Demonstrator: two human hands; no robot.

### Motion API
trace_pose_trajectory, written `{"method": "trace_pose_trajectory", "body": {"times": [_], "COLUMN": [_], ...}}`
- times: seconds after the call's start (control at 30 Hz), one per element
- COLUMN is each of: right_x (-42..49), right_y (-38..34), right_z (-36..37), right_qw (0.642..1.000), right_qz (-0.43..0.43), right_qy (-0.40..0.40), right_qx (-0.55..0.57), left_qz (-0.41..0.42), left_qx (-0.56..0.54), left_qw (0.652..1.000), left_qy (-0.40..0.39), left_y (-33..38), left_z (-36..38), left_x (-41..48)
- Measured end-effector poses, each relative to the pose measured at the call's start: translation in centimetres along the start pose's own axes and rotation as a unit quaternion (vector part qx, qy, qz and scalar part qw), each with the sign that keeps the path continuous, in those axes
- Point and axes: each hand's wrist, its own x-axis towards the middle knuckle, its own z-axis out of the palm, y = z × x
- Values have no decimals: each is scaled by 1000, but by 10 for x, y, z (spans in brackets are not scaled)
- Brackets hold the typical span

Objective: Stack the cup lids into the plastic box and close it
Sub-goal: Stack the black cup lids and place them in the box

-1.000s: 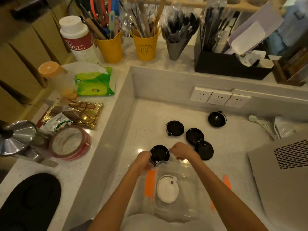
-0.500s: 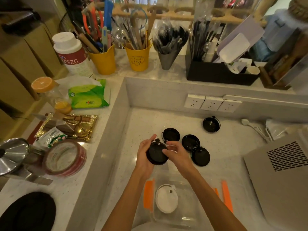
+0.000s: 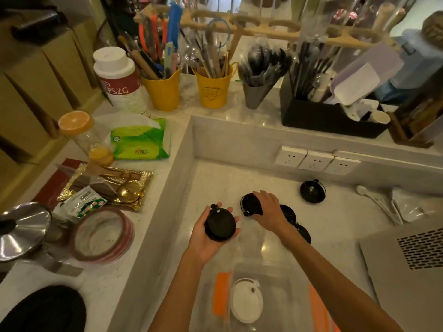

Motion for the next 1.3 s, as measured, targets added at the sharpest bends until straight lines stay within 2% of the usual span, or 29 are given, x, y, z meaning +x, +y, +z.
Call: {"method": "trace_pose_trajectory", "body": {"times": [0.1, 0.17, 0.2, 0.27, 0.33, 0.4, 0.43, 0.5, 0.57, 0.63, 0.7, 0.77, 0.87, 0.97, 1.03, 1.13, 1.23, 1.3], "right_x": [15, 18, 19, 22, 21, 15, 11, -2, -16, -33, -49, -64, -79, -92, -103, -119, -131, -132], "right_y": [14, 19, 21, 19, 13, 8, 5, -3, -10, -14, -19, -26, -34, -36, -36, -34, -34, -34], "right_z": [9, 20, 25, 30, 26, 17, 11, -2, -14, -22, -26, -25, -20, -16, -18, -23, -24, -20], "right_qw": [981, 978, 986, 998, 992, 963, 937, 871, 821, 797, 779, 789, 827, 888, 896, 879, 918, 938], "right_qz": [-10, -17, -9, 40, 78, 95, 101, 103, 76, 37, 25, 45, 90, 100, 95, 57, -4, -7], "right_qy": [-110, -102, -72, 0, 48, 85, 90, 52, -21, -97, -127, -88, -7, 61, 89, 55, 20, 43], "right_qx": [-160, -180, -153, -42, 90, 237, 321, 477, 565, 595, 614, 607, 555, 445, 425, 470, 397, 343], "left_qz": [-1, 7, 12, 20, 26, 35, 38, 37, 29, 22, 20, 22, 35, 60, 77, 93, 98, 97], "left_qx": [-2, -3, -1, 3, 13, 37, 54, 97, 143, 192, 225, 245, 297, 331, 330, 337, 344, 353], "left_qw": [1000, 1000, 1000, 1000, 999, 997, 994, 989, 983, 978, 973, 969, 954, 940, 939, 934, 932, 930], "left_qy": [11, 13, 15, 23, 37, 65, 81, 103, 109, 83, 47, 23, 15, 47, 64, 70, 57, 41], "left_y": [10, 15, 18, 21, 23, 23, 23, 20, 14, 6, -2, -7, -16, -28, -33, -39, -43, -46], "left_z": [-8, -12, -15, -20, -25, -28, -27, -21, -8, 9, 25, 37, 54, 61, 62, 66, 72, 77], "left_x": [-2, -4, -4, -4, -1, 1, 2, 5, 7, 7, 5, 3, -1, 1, 2, -1, -5, -8]}}
